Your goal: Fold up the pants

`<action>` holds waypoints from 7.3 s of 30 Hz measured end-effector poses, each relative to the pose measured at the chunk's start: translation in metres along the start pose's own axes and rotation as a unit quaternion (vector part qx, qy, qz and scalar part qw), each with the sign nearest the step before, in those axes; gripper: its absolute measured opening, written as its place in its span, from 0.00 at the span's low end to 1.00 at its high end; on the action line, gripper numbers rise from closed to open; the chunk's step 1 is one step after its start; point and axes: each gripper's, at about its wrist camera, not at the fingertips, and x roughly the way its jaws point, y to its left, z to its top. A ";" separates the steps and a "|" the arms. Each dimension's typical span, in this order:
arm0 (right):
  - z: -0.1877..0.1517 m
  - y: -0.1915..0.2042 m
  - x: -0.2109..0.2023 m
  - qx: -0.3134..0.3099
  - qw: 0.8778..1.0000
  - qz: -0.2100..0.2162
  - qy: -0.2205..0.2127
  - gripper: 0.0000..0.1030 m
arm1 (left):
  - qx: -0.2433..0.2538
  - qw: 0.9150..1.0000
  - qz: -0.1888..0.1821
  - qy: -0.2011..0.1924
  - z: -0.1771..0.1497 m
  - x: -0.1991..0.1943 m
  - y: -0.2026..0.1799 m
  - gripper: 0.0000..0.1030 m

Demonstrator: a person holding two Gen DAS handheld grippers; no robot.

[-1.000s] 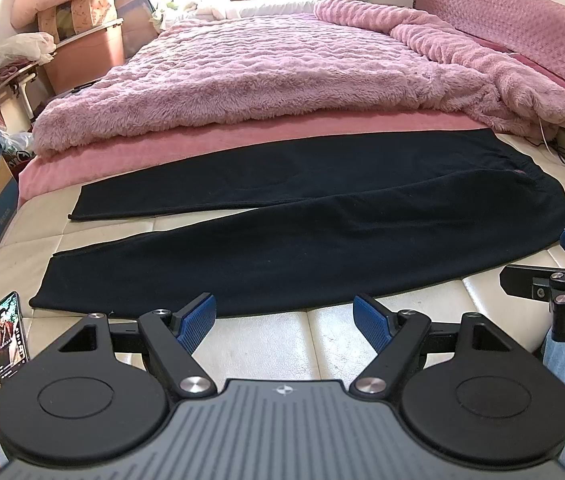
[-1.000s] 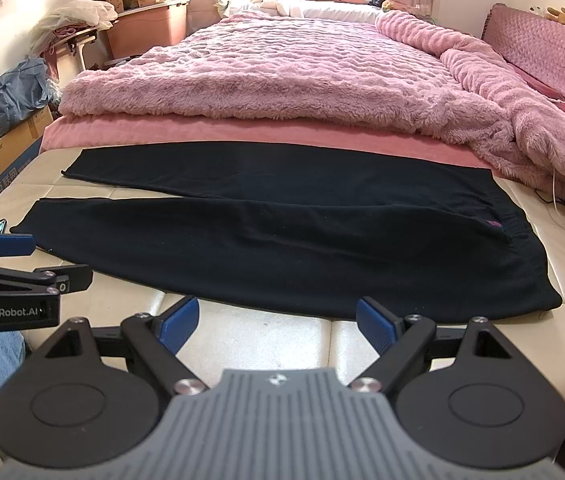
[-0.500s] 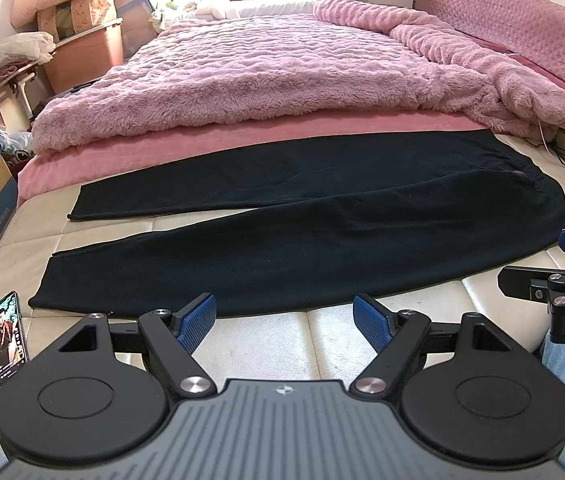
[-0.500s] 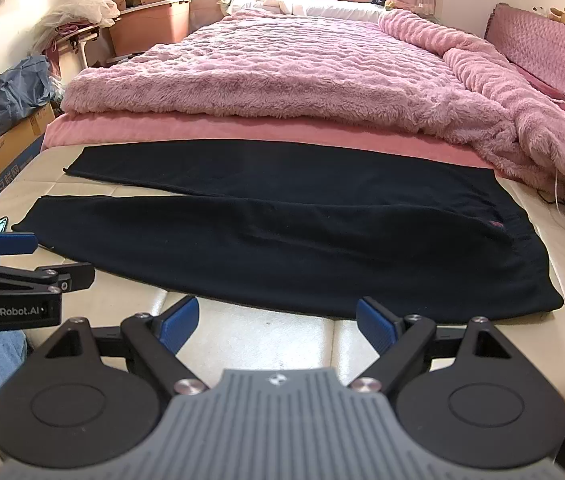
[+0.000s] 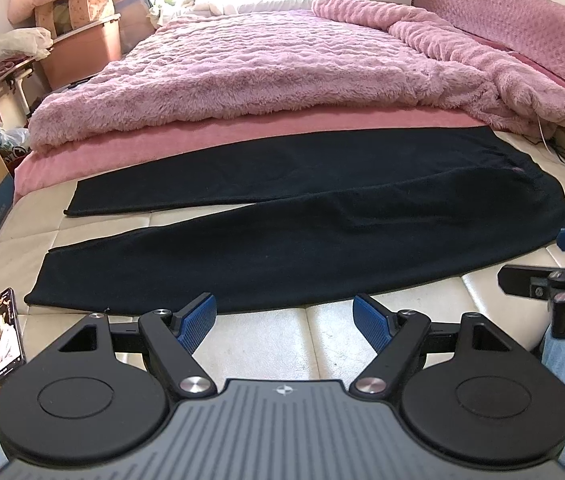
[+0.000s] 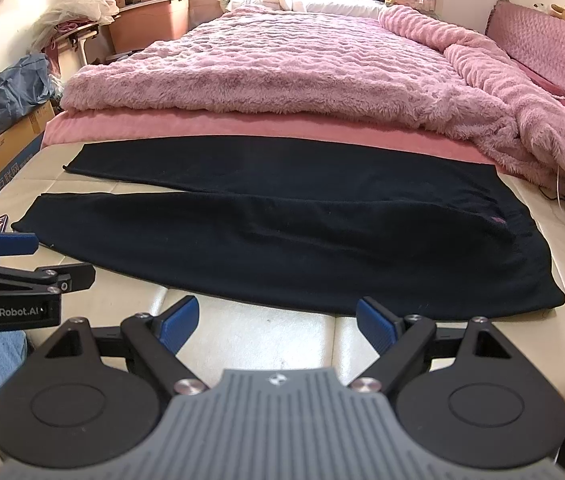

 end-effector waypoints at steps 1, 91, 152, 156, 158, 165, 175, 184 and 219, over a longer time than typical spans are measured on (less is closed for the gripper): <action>0.000 -0.001 0.001 0.000 1.000 0.001 0.000 0.80 | 0.004 1.000 0.001 -0.001 0.000 0.002 0.001 0.86; 0.072 -0.248 0.158 -0.322 0.921 -0.212 0.061 0.00 | 0.418 0.904 0.016 0.091 -0.018 0.128 0.109 0.29; 0.199 -0.291 0.327 -0.274 0.934 -0.208 0.093 0.00 | 0.231 0.944 0.207 0.108 0.187 0.322 0.138 0.00; 0.193 -0.293 0.350 -0.271 0.934 -0.206 0.108 0.00 | 0.231 0.944 0.205 0.113 0.181 0.337 0.138 0.01; 0.191 -0.294 0.357 -0.260 0.937 -0.207 0.107 0.00 | 0.227 0.946 0.205 0.111 0.178 0.340 0.139 0.01; 0.184 -0.295 0.350 -0.216 0.953 -0.204 0.063 0.41 | 0.186 0.955 0.215 0.082 0.174 0.332 0.138 0.22; 0.148 -0.301 0.257 -0.035 0.983 -0.180 -0.026 0.59 | 0.127 0.986 0.110 0.009 0.158 0.261 0.096 0.28; 0.057 -0.378 0.212 0.368 0.914 -0.148 -0.081 0.63 | 0.105 0.991 0.077 0.038 0.131 0.274 0.076 0.16; 0.014 -0.427 0.138 0.312 0.898 -0.303 -0.062 0.41 | 0.098 0.995 -0.008 0.010 0.064 0.167 0.018 0.23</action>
